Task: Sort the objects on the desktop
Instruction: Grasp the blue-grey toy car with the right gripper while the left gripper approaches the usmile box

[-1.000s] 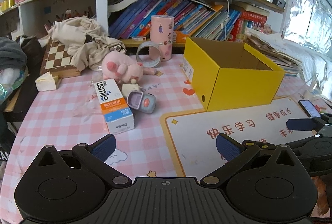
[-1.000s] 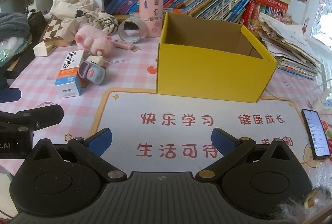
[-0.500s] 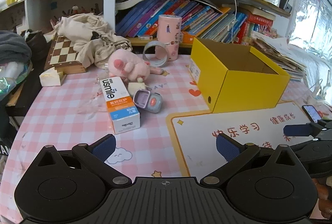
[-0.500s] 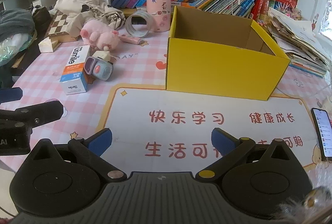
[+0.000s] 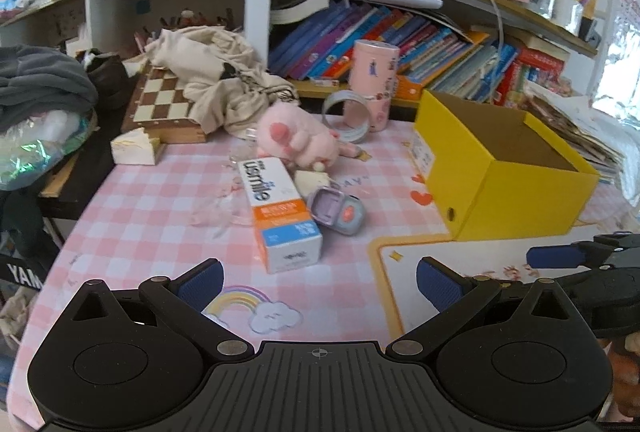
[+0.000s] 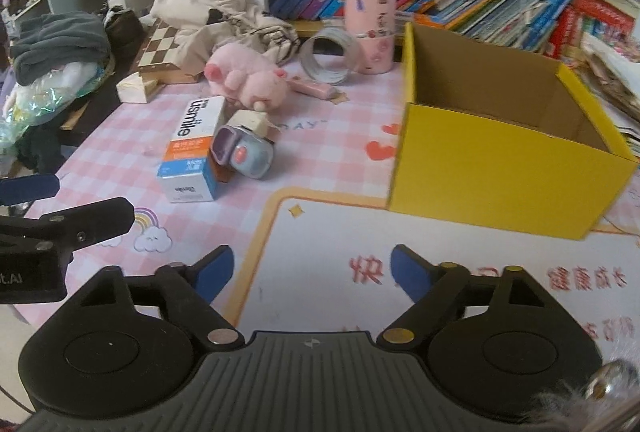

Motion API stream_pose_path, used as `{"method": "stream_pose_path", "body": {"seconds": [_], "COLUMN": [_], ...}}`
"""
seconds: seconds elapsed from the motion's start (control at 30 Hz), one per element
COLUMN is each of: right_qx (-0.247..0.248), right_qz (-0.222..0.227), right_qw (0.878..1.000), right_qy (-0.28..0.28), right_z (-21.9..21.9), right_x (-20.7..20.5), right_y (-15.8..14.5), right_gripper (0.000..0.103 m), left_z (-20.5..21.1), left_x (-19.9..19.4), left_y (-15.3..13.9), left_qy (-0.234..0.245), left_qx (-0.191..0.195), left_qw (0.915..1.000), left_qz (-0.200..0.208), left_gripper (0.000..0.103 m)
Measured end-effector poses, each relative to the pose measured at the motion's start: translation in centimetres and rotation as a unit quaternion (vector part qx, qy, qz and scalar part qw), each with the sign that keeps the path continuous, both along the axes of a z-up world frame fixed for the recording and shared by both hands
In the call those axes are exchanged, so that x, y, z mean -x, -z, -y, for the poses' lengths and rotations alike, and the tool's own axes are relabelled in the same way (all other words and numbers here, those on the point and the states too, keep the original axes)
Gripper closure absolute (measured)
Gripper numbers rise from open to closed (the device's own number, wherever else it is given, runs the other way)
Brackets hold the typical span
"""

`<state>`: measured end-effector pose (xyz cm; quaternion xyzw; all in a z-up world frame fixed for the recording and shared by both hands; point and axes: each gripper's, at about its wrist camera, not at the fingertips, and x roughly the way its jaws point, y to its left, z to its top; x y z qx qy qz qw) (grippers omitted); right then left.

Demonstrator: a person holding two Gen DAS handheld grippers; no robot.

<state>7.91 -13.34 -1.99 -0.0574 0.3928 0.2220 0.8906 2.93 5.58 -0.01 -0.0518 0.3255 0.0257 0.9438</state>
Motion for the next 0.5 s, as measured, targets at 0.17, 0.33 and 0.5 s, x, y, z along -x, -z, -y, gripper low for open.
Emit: {"method": "stream_pose_path", "body": {"seconds": [0.17, 0.33, 0.5], "right_qx": [-0.002, 0.001, 0.009], "right_qz": [-0.016, -0.028, -0.032], "right_qw": [0.999, 0.998, 0.996], "right_qy": [-0.034, -0.057, -0.088], "right_z": [-1.3, -2.6, -4.2], "right_x": [-1.8, -3.6, -5.7], "right_y": [0.6, 1.3, 2.2], "right_gripper": [0.037, 0.039, 0.039], "left_z": [-0.9, -1.8, -2.5], "left_x": [-1.2, -2.4, -3.5], "left_y": [0.8, 1.6, 2.4], "left_qy": [-0.022, -0.043, -0.06], "left_qx": [0.005, 0.005, 0.007], "left_qw": [0.9996, 0.9985, 0.9968], "left_qz": [-0.017, -0.034, -0.053], "left_gripper": [0.0, 0.0, 0.0]}}
